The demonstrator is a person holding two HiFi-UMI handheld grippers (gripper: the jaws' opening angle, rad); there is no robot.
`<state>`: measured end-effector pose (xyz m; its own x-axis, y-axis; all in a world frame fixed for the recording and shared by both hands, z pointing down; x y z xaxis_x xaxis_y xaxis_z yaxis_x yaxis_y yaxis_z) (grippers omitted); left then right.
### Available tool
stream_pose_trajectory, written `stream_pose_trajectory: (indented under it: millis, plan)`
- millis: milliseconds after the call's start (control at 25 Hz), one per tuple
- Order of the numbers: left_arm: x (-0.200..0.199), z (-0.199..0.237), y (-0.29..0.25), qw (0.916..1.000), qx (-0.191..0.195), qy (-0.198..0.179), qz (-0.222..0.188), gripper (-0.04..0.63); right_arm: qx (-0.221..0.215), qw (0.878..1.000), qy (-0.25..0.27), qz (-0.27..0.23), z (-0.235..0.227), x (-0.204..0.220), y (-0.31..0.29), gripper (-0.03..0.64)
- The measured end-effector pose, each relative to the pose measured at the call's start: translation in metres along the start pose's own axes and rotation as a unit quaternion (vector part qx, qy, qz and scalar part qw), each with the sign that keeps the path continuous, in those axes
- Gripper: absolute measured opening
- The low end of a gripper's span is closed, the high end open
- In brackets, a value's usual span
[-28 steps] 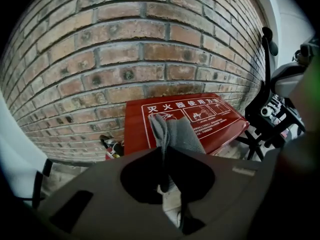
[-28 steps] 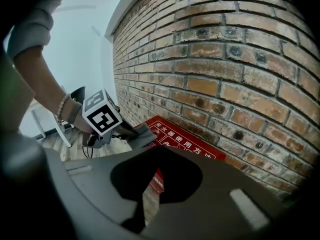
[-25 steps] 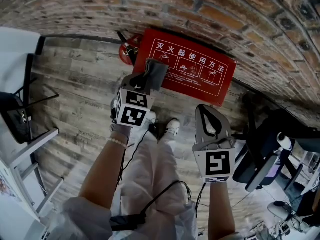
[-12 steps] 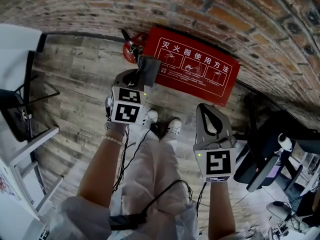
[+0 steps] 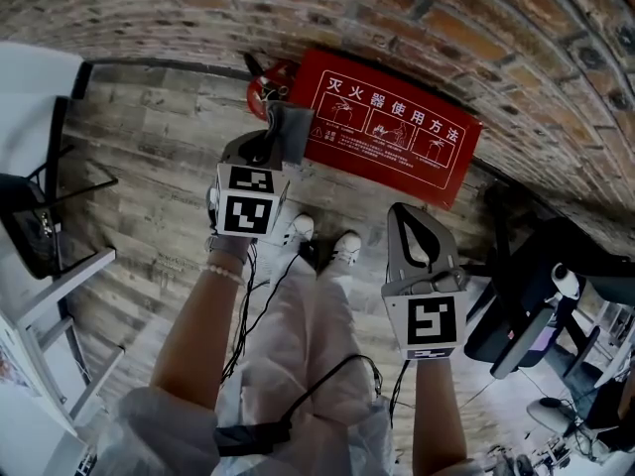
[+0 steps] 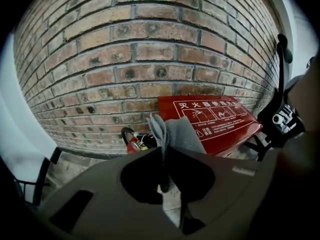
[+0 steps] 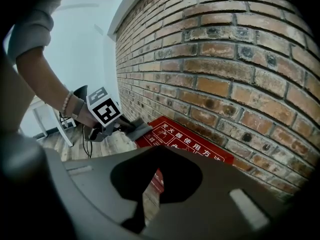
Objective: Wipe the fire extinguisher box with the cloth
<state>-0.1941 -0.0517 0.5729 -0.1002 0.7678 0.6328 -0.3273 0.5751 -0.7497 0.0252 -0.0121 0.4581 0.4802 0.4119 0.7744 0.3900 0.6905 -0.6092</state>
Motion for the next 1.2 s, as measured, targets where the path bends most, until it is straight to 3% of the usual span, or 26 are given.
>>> stream_pose_trajectory:
  millis: [280, 560, 840, 1200]
  plan:
    - [-0.013, -0.011, 0.027, 0.9996, 0.007, -0.025, -0.013, 0.014, 0.011, 1.0, 0.003, -0.007, -0.008, -0.016, 0.016, 0.011]
    - [-0.06, -0.04, 0.075, 0.9945, 0.04, -0.09, -0.035, 0.012, 0.032, 0.999, 0.001, -0.034, -0.025, -0.055, 0.055, 0.011]
    - [-0.121, -0.076, 0.138, 0.9851, 0.069, -0.138, -0.077, 0.012, 0.062, 0.996, -0.005, -0.067, -0.048, -0.106, 0.1, 0.011]
    - [-0.175, -0.127, 0.214, 0.9672, 0.103, -0.196, -0.125, 0.012, 0.07, 0.991, 0.003, -0.115, -0.059, -0.16, 0.151, 0.011]
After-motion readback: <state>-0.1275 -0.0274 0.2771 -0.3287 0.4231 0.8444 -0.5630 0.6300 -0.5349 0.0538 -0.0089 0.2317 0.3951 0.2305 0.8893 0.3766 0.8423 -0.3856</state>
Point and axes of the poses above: the fingertips, and each gripper's own axes: y backward along the fingers, z to its left, x out of its underside, the point moved 4 cm from there along y, backward along the fingers, and after that the axes turned 12 degrees about x, right-handed, at the moved point
